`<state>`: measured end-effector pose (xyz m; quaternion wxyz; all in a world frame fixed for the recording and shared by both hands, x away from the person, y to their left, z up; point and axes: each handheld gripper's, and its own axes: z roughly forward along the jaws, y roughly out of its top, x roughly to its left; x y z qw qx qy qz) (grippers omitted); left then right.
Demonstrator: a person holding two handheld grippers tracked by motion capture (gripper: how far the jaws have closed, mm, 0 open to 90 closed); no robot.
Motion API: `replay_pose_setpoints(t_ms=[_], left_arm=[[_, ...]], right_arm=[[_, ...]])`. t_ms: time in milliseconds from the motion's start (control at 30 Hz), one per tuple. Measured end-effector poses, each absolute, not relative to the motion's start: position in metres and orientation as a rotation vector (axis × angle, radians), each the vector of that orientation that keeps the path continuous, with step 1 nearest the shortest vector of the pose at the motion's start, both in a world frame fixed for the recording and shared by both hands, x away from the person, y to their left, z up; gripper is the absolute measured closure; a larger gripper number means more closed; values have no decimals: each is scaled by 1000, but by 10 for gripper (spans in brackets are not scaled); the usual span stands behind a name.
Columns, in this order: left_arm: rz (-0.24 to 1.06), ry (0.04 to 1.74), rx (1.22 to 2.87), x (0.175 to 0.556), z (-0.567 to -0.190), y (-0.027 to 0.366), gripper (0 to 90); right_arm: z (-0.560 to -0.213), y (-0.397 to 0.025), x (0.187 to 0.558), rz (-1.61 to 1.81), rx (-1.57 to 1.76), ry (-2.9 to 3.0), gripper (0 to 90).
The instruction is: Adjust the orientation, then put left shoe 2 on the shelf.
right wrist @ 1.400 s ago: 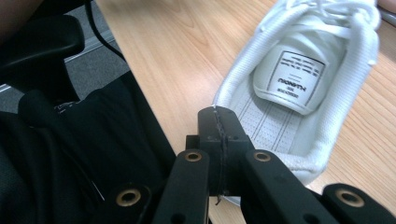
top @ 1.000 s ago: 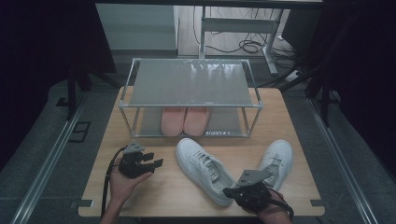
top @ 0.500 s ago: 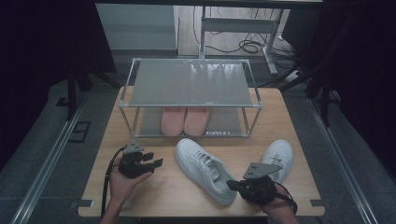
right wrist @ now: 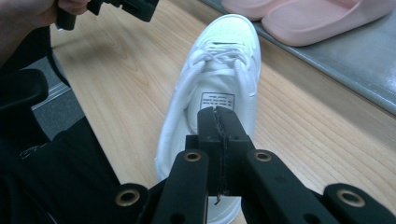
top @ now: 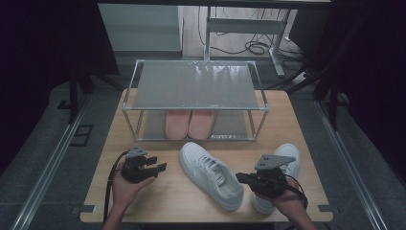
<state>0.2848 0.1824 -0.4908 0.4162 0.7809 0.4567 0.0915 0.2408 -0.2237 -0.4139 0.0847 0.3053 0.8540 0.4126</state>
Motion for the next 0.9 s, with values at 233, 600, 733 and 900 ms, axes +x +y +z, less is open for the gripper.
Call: replay_pose_setpoints(t_ms=[233,600,733,900], left_arm=[[228,1147,1961,285,-491,182,482],[229,1147,1959,285,-491,182,480],[226,1148,1959,284,-492,183,479],[229,1146,1957,284,-490,183,479]], right_arm=[[-414,-223,253,1229,935,2544,889],[-416,-213,271,1216,946,2572,743],[-419,-206,275,1195,947,2582,646],[-422,-194,280,1154,946,2603,576]])
